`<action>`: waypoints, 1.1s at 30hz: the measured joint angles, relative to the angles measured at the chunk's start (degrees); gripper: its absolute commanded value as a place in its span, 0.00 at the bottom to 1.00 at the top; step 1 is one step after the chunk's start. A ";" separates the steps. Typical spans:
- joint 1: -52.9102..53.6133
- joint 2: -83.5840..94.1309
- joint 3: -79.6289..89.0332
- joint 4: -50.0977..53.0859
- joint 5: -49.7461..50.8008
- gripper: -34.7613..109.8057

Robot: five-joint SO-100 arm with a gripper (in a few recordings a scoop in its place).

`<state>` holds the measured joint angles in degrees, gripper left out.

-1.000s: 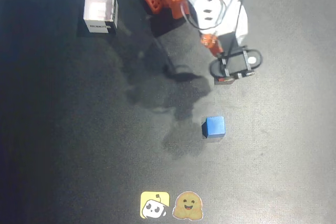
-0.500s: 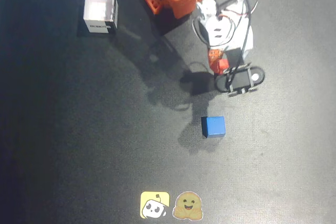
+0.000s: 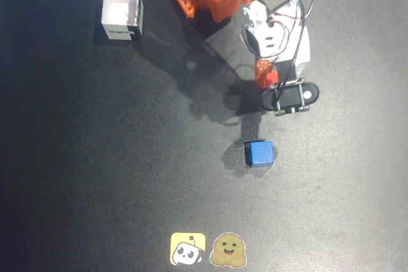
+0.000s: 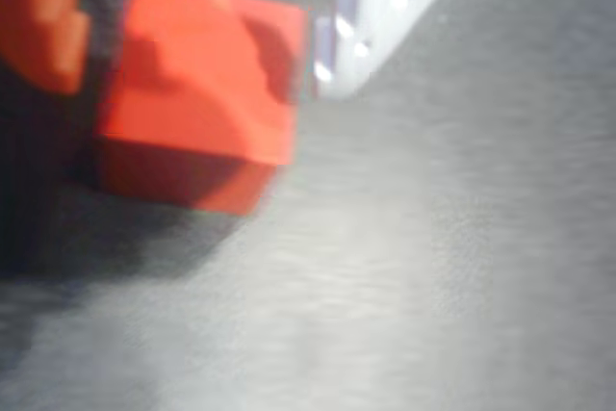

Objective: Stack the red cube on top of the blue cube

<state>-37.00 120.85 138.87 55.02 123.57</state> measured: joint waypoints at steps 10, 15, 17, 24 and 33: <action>-1.05 -3.52 4.13 -7.29 3.34 0.38; -0.97 -5.98 4.22 -10.02 3.52 0.29; -0.97 -6.15 4.31 -10.11 3.69 0.25; -1.14 -6.15 4.57 -10.11 4.22 0.24; -0.70 -3.96 -0.79 2.37 4.22 0.24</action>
<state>-37.71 116.89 138.08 57.39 127.79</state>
